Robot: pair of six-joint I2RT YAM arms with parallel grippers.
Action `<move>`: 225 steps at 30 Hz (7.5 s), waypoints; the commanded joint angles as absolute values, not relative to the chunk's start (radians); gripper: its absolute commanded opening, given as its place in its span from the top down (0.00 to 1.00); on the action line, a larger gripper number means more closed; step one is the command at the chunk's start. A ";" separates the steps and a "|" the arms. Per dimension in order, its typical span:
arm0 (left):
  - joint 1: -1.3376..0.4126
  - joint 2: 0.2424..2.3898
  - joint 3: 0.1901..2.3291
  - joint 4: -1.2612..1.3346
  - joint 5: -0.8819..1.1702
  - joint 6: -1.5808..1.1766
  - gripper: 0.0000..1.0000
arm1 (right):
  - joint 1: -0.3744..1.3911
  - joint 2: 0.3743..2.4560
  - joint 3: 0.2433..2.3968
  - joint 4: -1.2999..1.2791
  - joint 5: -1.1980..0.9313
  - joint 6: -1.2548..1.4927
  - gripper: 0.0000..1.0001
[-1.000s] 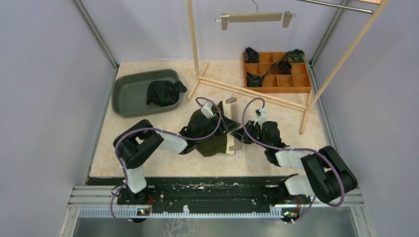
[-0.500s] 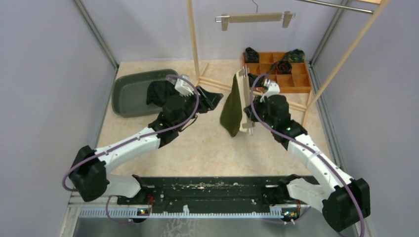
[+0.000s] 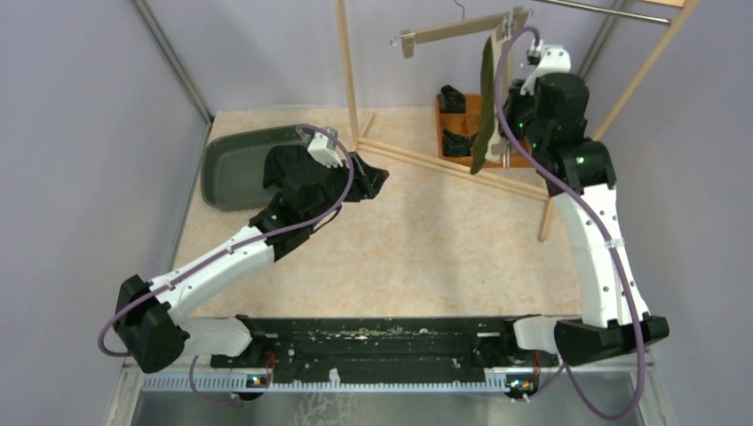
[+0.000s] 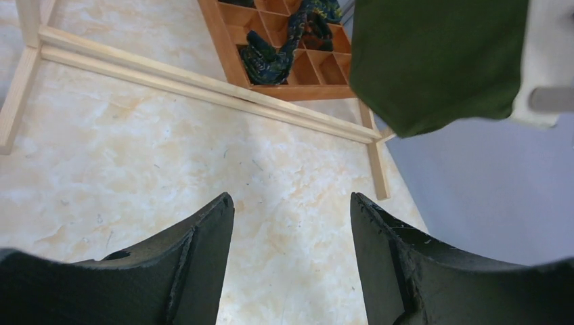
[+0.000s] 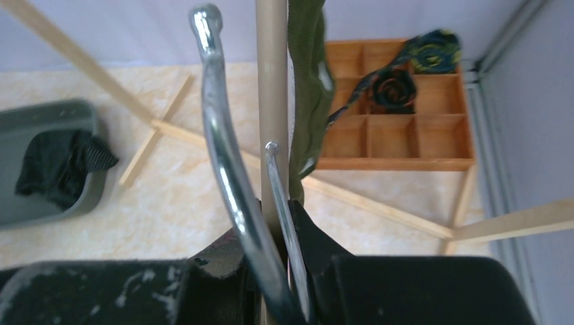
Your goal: Clip the underwear to the hanger
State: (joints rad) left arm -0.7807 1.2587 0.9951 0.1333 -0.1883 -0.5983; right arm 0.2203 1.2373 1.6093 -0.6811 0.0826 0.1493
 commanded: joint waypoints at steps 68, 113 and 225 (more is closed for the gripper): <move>-0.745 1.319 1.033 0.144 -0.170 -0.629 0.33 | 0.056 1.438 1.836 -0.238 0.567 0.131 1.00; -0.746 1.140 0.862 0.265 -0.142 -0.598 0.32 | -0.021 1.397 1.857 -0.613 -0.022 0.185 1.00; -0.468 1.264 1.108 0.047 0.114 -0.603 0.06 | 0.819 1.745 2.443 -0.779 1.036 0.260 0.23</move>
